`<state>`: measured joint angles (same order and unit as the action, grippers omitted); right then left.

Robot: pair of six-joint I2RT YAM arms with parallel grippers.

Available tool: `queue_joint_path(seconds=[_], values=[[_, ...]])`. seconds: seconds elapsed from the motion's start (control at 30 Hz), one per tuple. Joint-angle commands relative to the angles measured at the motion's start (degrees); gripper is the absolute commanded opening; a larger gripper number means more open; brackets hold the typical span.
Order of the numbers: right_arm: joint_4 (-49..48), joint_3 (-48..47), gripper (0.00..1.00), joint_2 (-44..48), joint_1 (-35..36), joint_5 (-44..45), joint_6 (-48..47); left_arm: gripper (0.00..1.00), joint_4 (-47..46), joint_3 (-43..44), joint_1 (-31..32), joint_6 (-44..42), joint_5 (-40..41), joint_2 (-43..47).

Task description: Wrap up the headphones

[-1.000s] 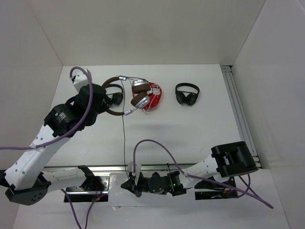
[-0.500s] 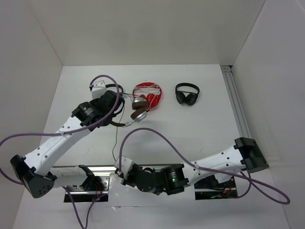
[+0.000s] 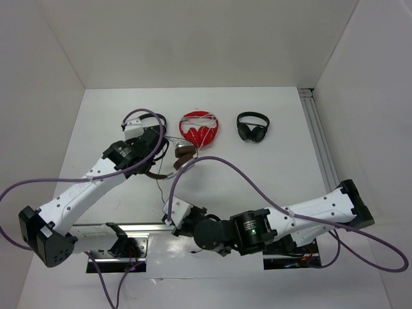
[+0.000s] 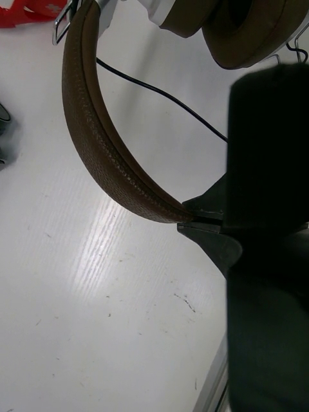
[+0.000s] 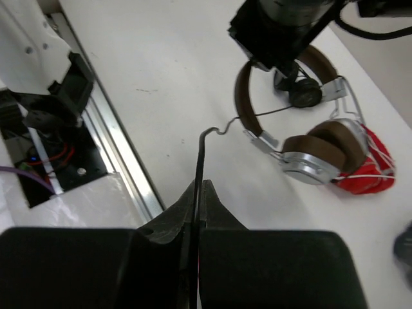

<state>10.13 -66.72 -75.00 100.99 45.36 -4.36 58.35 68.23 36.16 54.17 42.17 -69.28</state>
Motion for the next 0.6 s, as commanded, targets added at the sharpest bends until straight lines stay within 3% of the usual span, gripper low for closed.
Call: queue_joint_path(seconds=[0.0,0.3,0.57], values=[[5.68,-3.59,0.00,1.96,0.00,5.69,-3.19,0.00,-2.27,-0.89,-0.22,1.64,-0.78,2.47],[8.32,-4.74,0.00,5.47,0.00,9.30,-3.20,0.00,-2.80,-2.22,-3.28,-0.03,-2.45,6.17],[10.26,-2.19,0.00,5.48,3.85,6.49,0.14,0.00,-5.96,5.42,-15.41,-8.11,-10.61,0.20]])
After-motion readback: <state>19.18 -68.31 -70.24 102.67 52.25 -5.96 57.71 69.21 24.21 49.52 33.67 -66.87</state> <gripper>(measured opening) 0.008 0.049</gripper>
